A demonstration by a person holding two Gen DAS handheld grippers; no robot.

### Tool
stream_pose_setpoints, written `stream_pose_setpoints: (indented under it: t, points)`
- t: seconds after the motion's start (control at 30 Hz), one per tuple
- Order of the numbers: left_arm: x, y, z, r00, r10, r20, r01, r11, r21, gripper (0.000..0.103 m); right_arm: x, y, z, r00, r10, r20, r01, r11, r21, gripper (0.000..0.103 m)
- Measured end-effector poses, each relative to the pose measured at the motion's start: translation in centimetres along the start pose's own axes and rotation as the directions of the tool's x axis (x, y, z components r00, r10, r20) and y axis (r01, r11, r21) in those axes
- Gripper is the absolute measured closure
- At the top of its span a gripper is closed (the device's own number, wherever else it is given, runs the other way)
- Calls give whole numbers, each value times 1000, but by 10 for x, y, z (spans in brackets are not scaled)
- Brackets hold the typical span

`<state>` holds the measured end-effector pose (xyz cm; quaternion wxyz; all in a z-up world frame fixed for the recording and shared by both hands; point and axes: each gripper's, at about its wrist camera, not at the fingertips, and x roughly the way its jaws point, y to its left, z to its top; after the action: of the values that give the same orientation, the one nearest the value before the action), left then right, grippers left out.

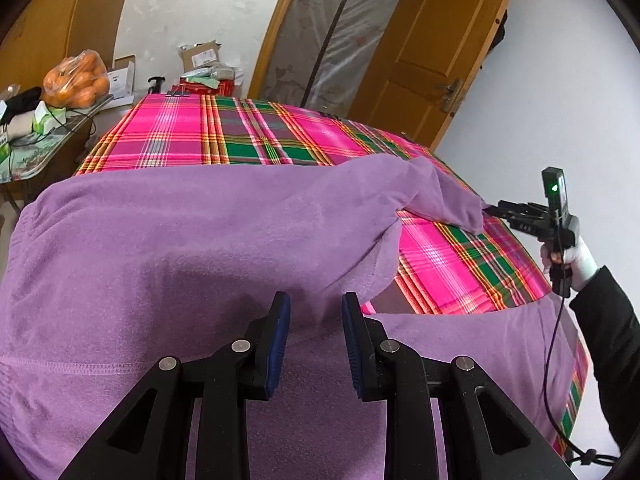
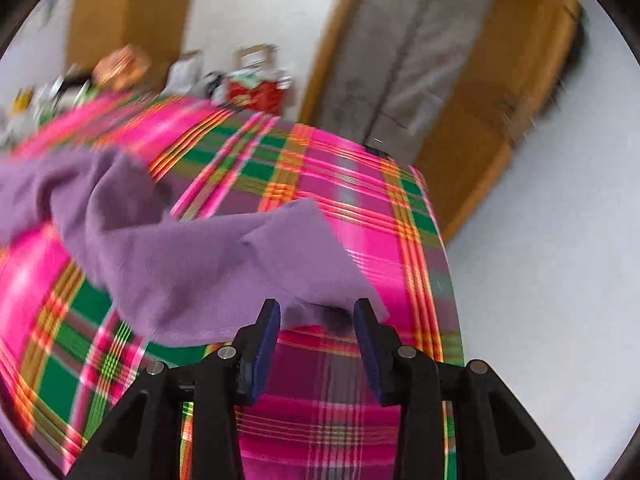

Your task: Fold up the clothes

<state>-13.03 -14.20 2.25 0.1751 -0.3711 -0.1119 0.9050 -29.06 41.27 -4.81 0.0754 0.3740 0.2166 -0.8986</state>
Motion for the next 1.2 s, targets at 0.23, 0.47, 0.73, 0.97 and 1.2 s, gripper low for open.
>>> stream_pose_setpoints:
  t: [0.23, 0.47, 0.73, 0.97, 1.2]
  points:
    - [-1, -2, 0, 1000, 1, 5, -1, 1000, 12, 75, 24, 22, 16, 998, 51, -26, -53, 995, -87, 64]
    - [-1, -4, 0, 1000, 4, 7, -4, 1000, 17, 75, 29, -1, 26, 999, 11, -36, -10, 999, 43, 101]
    - [-1, -9, 0, 1000, 7, 15, -7, 999, 31, 75, 0, -102, 37, 983, -185, -1, 168, 887, 431, 62]
    - [-4, -14, 0, 1000, 6, 30, -7, 999, 52, 75, 13, -116, -14, 999, -44, -1, 36, 814, 579, 60]
    - [-3, -14, 0, 1000, 2, 27, -3, 999, 51, 75, 47, -115, -40, 994, 98, -39, -47, 742, 669, 59]
